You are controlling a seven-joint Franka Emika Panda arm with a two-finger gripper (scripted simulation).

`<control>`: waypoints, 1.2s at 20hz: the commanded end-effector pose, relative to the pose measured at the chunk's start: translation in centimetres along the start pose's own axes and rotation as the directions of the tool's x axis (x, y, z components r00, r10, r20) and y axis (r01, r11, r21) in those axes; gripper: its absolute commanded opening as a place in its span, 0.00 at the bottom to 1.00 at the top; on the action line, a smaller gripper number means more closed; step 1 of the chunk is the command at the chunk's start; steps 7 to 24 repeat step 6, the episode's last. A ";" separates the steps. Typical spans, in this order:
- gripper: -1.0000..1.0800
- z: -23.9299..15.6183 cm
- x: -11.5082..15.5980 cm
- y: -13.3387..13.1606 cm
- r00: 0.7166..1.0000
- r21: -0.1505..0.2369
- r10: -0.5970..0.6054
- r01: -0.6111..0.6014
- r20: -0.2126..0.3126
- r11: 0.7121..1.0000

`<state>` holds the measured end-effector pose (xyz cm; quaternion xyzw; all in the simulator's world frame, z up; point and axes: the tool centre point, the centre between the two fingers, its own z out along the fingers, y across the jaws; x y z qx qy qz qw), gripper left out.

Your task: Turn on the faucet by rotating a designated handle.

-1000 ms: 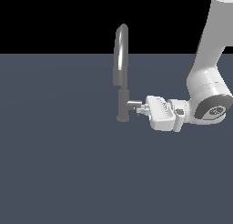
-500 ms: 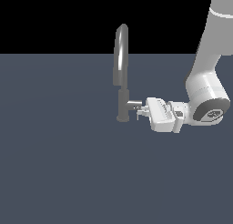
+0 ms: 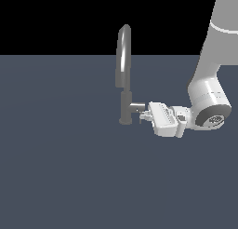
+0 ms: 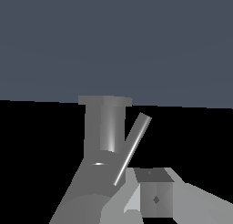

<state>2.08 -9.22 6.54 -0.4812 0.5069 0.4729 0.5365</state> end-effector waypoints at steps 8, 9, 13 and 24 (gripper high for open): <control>0.00 0.2 4.3 -1.1 0.999 0.037 0.037 -0.036 -0.023 0.999; 0.00 0.2 4.3 -1.1 0.999 0.037 0.037 -0.036 -0.023 0.999; 0.00 0.2 4.3 -1.1 0.999 0.037 0.037 -0.036 -0.023 0.999; 0.00 0.2 4.3 -1.1 0.999 0.037 0.037 -0.036 -0.023 0.999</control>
